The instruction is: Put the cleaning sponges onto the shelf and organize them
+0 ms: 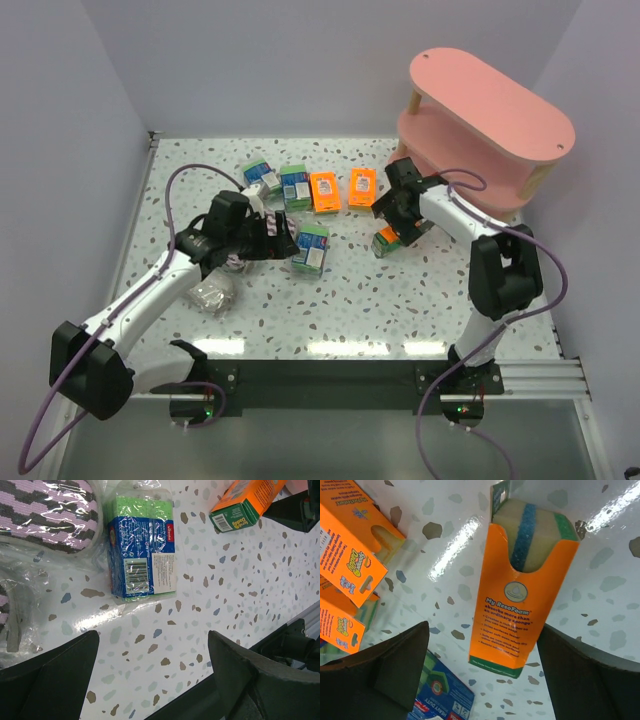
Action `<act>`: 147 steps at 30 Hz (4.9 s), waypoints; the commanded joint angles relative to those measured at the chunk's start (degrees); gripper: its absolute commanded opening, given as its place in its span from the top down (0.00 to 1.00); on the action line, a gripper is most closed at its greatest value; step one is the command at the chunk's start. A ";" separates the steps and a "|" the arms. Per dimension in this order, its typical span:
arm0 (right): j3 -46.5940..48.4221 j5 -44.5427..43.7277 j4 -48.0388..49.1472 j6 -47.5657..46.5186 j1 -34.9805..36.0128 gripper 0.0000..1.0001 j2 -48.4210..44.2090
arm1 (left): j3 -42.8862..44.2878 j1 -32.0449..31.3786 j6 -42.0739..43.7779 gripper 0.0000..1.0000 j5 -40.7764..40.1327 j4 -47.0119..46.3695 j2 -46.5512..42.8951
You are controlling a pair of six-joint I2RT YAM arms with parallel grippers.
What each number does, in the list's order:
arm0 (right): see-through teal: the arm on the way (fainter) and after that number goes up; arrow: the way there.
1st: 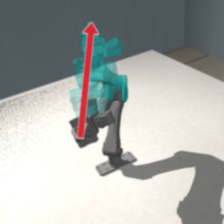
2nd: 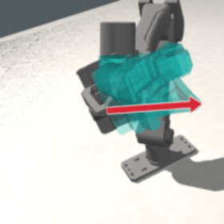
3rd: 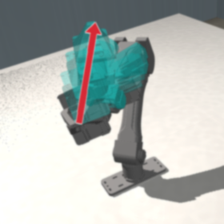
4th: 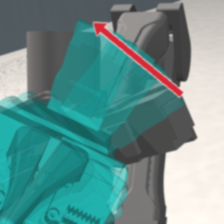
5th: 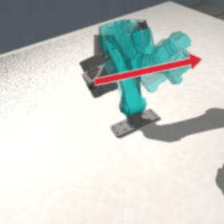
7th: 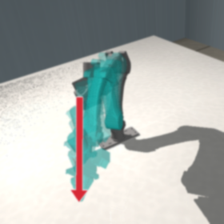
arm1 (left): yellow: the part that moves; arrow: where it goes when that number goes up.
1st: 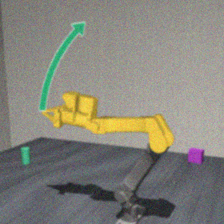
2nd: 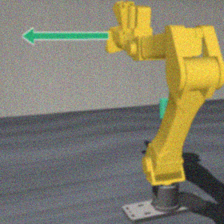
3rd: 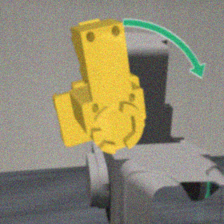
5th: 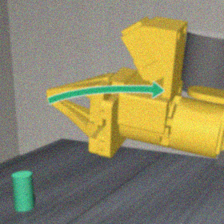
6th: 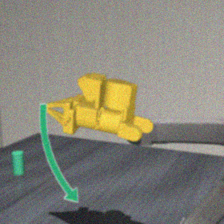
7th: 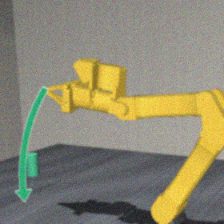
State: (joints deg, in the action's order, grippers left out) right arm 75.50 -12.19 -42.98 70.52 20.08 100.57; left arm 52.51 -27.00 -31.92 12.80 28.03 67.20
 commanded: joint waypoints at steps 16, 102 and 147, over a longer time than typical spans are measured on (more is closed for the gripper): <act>-17.98 8.11 9.64 3.13 -0.56 0.87 -10.30 | -1.09 0.29 -0.07 0.05 -0.67 -1.22 -1.02; 9.24 7.17 4.48 -41.17 3.04 1.00 12.19 | 20.69 -16.50 2.30 1.00 -2.07 -10.99 42.22; -29.35 15.08 -1.70 -21.76 12.44 0.32 -34.47 | 22.32 -8.42 0.46 0.99 1.18 -11.33 35.84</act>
State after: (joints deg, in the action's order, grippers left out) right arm 48.10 0.62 -48.07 45.06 32.56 68.79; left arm 79.79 -35.40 -29.93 16.34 17.43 111.15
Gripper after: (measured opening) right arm 0.660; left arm 0.015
